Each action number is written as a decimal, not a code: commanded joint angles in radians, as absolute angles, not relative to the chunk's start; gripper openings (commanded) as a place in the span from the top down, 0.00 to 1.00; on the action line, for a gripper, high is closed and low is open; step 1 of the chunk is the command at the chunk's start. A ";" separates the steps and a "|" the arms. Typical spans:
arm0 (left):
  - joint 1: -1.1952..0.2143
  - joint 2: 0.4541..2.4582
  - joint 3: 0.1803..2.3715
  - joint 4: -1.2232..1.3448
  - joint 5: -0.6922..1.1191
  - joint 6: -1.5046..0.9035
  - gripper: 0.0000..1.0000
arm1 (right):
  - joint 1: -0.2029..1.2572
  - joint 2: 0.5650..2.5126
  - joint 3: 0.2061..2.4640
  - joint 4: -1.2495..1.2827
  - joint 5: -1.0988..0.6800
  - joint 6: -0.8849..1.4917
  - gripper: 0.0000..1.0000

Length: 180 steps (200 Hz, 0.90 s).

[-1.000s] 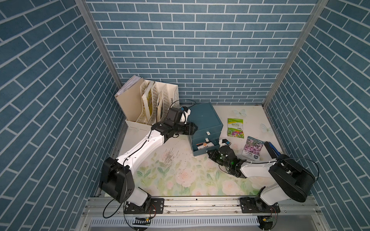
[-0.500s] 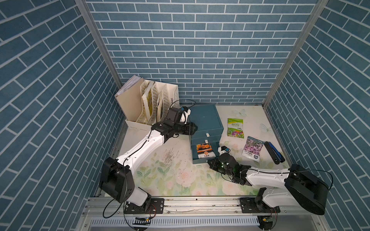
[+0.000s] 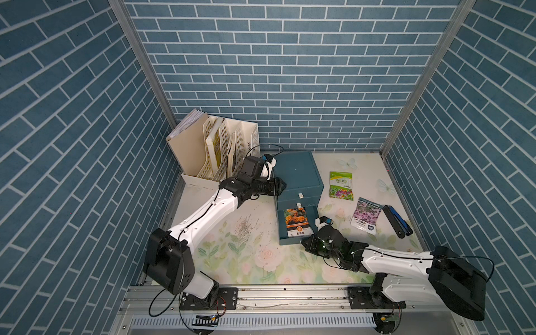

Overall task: Take the seed bags out of the drawer
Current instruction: Open the drawer in the storage box.

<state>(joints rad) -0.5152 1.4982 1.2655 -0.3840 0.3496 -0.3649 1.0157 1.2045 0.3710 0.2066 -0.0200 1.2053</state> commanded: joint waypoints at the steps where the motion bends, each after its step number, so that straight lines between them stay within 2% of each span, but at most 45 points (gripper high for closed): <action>1: -0.511 1.518 1.223 -0.505 0.314 -0.336 0.39 | 1.026 1.184 0.383 0.149 -0.058 1.217 1.00; 116: -0.511 1.518 1.222 -0.502 0.316 -0.337 0.38 | 1.046 1.141 0.391 0.076 -0.043 1.222 1.00; 146: -0.511 1.519 1.226 -0.505 0.315 -0.334 0.39 | 1.048 1.117 0.420 0.019 -0.031 1.218 0.71; 165: -0.511 1.519 1.226 -0.508 0.316 -0.333 0.38 | 1.049 1.083 0.438 -0.036 -0.021 1.218 0.60; 180: -0.512 1.518 1.227 -0.509 0.314 -0.333 0.39 | 1.049 1.049 0.459 -0.089 -0.014 1.214 0.56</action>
<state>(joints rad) -0.5152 1.4979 1.2644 -0.3820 0.3496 -0.3649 1.0428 1.1057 0.4049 0.0162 -0.0311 1.2163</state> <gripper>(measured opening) 0.615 0.410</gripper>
